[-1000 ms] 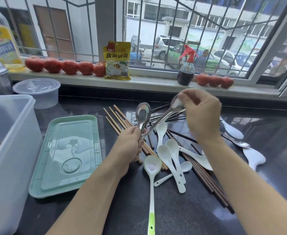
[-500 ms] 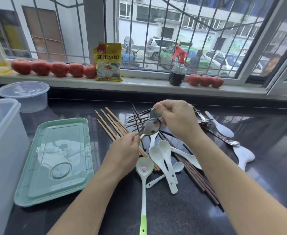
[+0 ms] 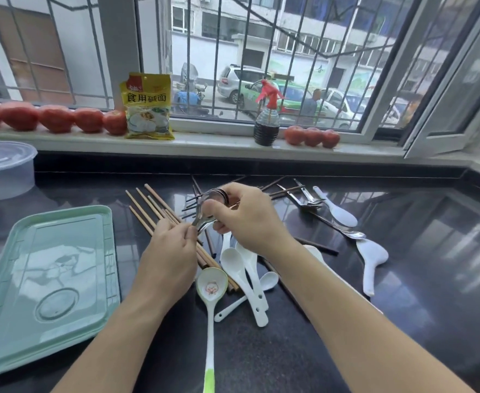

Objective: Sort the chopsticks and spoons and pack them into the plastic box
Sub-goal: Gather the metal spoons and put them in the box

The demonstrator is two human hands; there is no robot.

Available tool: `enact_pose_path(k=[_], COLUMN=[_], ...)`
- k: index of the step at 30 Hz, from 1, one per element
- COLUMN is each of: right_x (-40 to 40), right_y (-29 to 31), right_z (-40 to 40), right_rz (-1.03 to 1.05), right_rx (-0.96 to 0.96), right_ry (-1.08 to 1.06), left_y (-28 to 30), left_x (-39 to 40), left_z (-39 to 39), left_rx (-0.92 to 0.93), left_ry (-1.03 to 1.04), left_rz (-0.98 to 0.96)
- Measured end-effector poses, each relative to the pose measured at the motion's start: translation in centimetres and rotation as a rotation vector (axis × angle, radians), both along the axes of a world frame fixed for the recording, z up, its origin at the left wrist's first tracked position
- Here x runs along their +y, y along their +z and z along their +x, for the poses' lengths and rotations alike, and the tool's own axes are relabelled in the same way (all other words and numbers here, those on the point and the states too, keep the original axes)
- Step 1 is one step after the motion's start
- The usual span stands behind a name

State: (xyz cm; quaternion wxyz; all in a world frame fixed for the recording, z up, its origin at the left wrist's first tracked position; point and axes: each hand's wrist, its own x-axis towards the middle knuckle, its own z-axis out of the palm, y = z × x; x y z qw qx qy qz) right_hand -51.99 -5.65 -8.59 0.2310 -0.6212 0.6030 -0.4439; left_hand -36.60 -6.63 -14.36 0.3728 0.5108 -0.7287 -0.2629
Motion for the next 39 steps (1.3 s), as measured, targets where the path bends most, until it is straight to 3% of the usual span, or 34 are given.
enact_pose_path(k=[5, 8, 12, 16, 20, 23, 26, 30, 39], right_x=[0.0, 0.0, 0.2, 1.4, 1.9, -0.6, -3.1, -4.2, -4.9], right_y=[-0.5, -1.2, -1.7, -1.1, -0.4, -0.5, -1.2, -3.1, -5.4], right_z=[-0.7, -0.6, -0.2, -1.4, -5.3, -11.2, -17.7, -21.9, -23.3], right_rz=[-0.117, -0.275, -0.389, -0.23, -0.045, -0.082, 0.16, 0.46, 0.371], right_rx=[0.142, 0.141, 0.033, -0.049, 0.264, 0.484, 0.742, 0.858, 0.871], right_ry=[-0.045, -0.095, -0.042, 0.019, 0.105, -0.217, -0.588, -0.629, -0.621], left_y=[-0.6, -0.7, -0.7, -1.0, -1.5, -1.6, -1.6, -1.8, -1.7], left_x=[0.1, -0.2, -0.2, -0.1, -0.8, -1.4, -1.7, -1.8, -2.0], left_z=[-0.6, -0.6, -0.2, 0.2, 0.3, 0.3, 0.1, 0.0, -0.1], left_rx=[-0.123, -0.163, 0.019, -0.062, -0.116, -0.095, -0.08, -0.116, -0.1], left_ry=[-0.013, 0.025, -0.123, -0.069, 0.054, 0.12, 0.121, 0.104, 0.048], left_rz=[-0.031, -0.148, -0.028, -0.243, -0.396, -0.462, -0.48, -0.46, -0.483])
